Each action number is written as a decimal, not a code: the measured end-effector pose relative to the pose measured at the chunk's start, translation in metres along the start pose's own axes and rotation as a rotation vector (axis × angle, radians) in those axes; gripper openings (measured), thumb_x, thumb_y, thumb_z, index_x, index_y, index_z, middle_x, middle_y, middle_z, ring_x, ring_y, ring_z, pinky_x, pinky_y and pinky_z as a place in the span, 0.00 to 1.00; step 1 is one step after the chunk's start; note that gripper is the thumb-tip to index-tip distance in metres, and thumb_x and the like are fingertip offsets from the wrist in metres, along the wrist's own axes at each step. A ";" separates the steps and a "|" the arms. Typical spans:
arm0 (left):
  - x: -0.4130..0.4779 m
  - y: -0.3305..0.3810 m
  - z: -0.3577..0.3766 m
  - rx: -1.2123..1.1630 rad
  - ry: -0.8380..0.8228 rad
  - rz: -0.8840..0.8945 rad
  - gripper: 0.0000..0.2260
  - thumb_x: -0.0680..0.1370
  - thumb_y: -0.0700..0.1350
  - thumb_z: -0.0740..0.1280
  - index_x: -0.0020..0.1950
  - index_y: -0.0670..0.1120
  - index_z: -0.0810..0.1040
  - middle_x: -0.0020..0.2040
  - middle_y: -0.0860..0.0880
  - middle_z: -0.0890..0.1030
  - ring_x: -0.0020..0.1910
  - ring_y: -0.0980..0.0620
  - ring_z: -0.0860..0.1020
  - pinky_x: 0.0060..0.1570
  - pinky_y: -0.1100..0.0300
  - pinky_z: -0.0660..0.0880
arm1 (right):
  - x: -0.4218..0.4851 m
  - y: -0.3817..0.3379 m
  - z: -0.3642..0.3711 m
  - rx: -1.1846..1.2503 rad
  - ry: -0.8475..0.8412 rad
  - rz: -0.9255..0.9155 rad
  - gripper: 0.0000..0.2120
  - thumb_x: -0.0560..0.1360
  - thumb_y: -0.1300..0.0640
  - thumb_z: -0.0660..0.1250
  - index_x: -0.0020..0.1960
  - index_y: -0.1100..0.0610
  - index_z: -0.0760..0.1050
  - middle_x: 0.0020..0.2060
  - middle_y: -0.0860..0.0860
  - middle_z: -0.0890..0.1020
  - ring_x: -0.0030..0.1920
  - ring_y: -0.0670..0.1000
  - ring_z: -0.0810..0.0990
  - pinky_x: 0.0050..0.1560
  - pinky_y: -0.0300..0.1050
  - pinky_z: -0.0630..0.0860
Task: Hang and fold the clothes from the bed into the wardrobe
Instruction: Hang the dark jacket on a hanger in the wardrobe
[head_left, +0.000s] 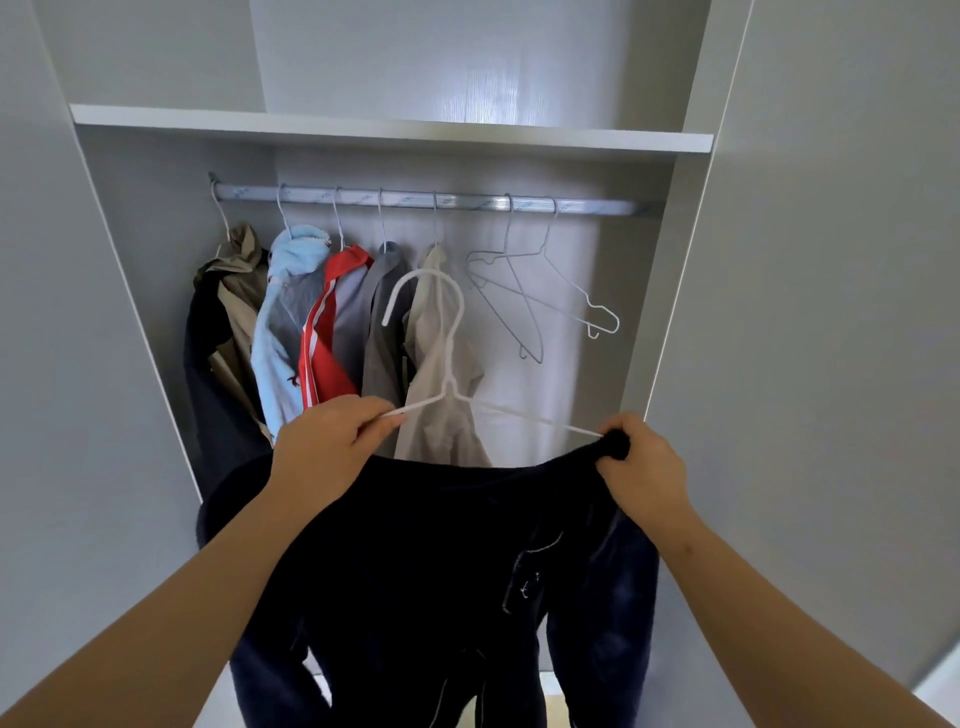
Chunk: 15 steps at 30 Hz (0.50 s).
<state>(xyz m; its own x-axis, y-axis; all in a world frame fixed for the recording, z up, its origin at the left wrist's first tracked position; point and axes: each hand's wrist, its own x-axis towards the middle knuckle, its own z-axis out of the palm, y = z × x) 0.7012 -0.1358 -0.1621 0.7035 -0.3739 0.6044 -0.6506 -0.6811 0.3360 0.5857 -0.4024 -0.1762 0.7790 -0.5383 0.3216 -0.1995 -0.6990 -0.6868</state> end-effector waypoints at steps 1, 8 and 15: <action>0.001 0.004 0.002 -0.017 0.017 0.010 0.09 0.77 0.51 0.64 0.47 0.49 0.82 0.37 0.52 0.81 0.36 0.56 0.74 0.34 0.67 0.66 | 0.000 -0.002 0.000 -0.020 -0.007 0.003 0.12 0.71 0.64 0.64 0.47 0.48 0.70 0.35 0.41 0.72 0.45 0.52 0.75 0.60 0.52 0.69; 0.004 0.022 0.003 -0.072 0.060 -0.038 0.08 0.76 0.52 0.66 0.46 0.51 0.83 0.31 0.58 0.74 0.32 0.62 0.71 0.31 0.68 0.63 | 0.002 -0.013 0.002 -0.221 -0.064 -0.002 0.04 0.70 0.53 0.65 0.43 0.48 0.71 0.35 0.44 0.69 0.45 0.51 0.69 0.59 0.50 0.63; -0.003 0.014 -0.005 -0.061 0.000 0.044 0.12 0.75 0.56 0.64 0.45 0.50 0.82 0.32 0.56 0.76 0.32 0.61 0.73 0.32 0.71 0.66 | 0.000 -0.021 0.009 -0.095 0.051 -0.095 0.23 0.74 0.45 0.65 0.26 0.52 0.61 0.22 0.46 0.65 0.29 0.49 0.67 0.47 0.46 0.63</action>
<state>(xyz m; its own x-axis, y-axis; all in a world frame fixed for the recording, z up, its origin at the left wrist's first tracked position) 0.6886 -0.1417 -0.1556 0.6741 -0.4021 0.6196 -0.6968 -0.6245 0.3528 0.5950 -0.3840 -0.1677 0.7664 -0.4889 0.4167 -0.1831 -0.7880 -0.5878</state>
